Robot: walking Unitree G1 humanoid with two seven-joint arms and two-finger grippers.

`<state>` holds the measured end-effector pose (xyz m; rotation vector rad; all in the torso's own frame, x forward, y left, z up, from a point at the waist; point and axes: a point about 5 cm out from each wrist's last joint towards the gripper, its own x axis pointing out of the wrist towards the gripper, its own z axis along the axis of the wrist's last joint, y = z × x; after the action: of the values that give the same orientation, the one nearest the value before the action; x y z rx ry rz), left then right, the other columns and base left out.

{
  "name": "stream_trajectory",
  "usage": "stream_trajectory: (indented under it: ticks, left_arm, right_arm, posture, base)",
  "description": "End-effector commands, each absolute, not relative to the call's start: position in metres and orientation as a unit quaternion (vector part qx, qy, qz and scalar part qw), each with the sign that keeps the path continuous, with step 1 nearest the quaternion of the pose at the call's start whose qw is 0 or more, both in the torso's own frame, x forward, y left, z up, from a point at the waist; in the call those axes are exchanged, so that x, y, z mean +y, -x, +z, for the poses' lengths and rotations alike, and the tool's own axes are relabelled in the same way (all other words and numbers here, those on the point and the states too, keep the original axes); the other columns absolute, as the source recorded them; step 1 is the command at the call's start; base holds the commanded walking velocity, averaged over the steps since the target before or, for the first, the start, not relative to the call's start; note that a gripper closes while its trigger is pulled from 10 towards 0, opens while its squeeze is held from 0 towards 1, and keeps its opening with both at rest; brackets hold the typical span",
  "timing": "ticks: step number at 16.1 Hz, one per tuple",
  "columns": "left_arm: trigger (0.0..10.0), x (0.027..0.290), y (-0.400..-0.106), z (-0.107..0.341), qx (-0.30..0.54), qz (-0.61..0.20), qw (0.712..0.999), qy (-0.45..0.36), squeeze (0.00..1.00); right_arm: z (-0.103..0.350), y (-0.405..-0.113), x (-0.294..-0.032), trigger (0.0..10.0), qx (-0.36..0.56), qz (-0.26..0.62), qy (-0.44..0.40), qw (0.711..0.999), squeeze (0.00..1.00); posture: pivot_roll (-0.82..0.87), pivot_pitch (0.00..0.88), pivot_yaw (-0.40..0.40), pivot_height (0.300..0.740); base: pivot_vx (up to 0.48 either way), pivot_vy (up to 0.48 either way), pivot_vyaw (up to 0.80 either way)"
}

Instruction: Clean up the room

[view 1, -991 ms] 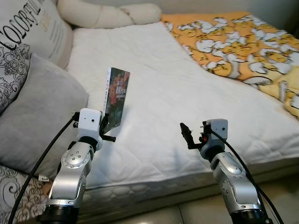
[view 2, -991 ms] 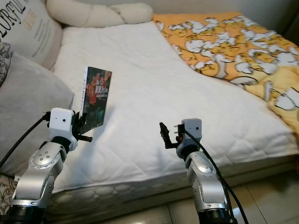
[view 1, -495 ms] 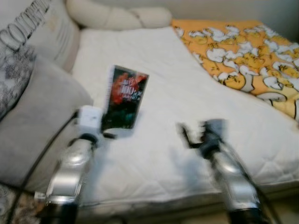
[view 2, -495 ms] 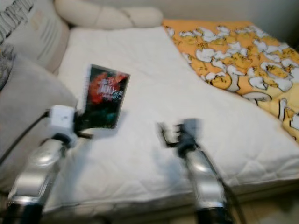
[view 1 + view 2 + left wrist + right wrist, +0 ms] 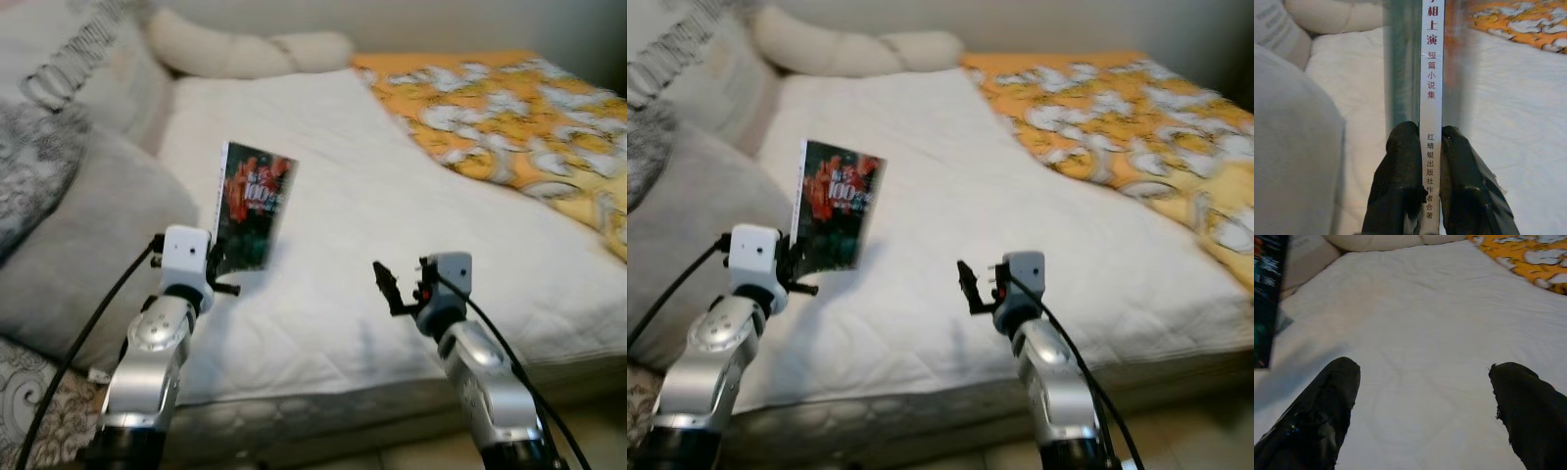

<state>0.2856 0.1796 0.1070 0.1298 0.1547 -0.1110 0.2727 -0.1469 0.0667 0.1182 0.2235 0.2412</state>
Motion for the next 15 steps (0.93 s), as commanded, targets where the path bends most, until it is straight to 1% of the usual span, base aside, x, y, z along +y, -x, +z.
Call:
stream_trajectory:
  ticks: [1, 11, 15]
  left_arm:
    - [10.0, 0.1797, -0.2855, 0.1143, 0.059, -0.054, 0.994, -0.068, 0.00]
    - [10.0, 0.1774, -0.2854, 0.1125, 0.061, -0.060, 0.994, -0.069, 0.00]
    - [10.0, 0.1785, -0.2855, 0.1125, 0.063, -0.056, 0.994, -0.067, 0.00]
  right_arm:
    - [0.0725, -0.2752, -0.1479, 10.0, 0.099, 0.121, -0.054, 0.986, 0.00]
    - [0.0709, -0.2748, -0.1478, 10.0, 0.101, 0.123, -0.055, 0.986, 0.00]
    - [0.0720, -0.2750, -0.1472, 10.0, 0.100, 0.124, -0.055, 0.986, 0.00]
  posture:
    - [0.02, 0.000, -0.008, 0.740]
    - [0.01, 0.000, -0.008, 0.740]
    - [0.01, 0.000, -0.009, 0.740]
  base:
    - [0.000, 0.000, 0.00]
    - [0.000, 0.000, 0.00]
    - [0.268, 0.000, 0.00]
